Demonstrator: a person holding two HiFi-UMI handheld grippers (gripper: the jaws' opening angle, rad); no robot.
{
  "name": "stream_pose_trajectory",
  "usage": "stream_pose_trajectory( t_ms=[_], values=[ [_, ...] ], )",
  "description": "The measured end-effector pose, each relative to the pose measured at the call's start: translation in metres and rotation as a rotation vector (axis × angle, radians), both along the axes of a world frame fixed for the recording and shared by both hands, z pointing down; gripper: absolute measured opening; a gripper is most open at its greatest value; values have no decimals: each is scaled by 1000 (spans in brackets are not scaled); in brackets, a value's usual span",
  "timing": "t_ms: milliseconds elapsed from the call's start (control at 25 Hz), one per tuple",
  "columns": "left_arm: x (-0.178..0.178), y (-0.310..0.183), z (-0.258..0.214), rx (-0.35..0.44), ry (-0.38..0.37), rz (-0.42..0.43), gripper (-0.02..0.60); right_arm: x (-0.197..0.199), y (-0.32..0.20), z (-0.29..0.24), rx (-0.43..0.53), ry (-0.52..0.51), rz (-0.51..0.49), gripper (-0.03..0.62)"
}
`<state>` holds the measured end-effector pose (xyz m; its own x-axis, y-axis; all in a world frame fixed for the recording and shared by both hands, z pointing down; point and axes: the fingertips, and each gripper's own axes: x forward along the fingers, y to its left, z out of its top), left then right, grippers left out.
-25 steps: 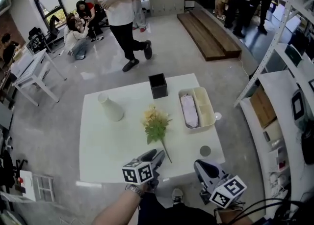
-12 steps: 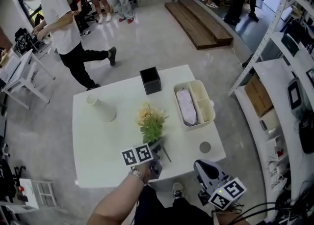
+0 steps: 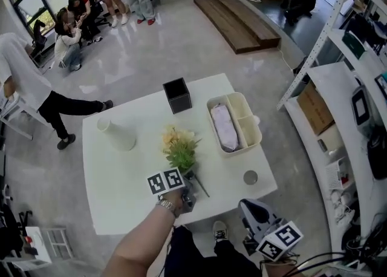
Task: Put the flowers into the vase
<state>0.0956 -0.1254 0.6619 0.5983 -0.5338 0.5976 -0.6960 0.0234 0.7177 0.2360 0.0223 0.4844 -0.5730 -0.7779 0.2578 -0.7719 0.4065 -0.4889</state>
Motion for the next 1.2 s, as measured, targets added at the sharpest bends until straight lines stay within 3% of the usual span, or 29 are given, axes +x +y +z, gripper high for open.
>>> stream_pose_trajectory(
  t_ms=[200,360,800,1200],
  values=[
    [0,-7,-3,10,19,-17,78,6,2,3,-11,2,12,9],
    [-1,-6,-11,42,35,-22,58,7,1,5,-14,2,8,9],
    [-23,-3,-83,262,101,-25,52,-23,-16,-6,16,-1,-93,9],
    [-95,11,-167,498,-28,-12,51,-88,-44,-18,39,-35,-241,6]
  ],
)
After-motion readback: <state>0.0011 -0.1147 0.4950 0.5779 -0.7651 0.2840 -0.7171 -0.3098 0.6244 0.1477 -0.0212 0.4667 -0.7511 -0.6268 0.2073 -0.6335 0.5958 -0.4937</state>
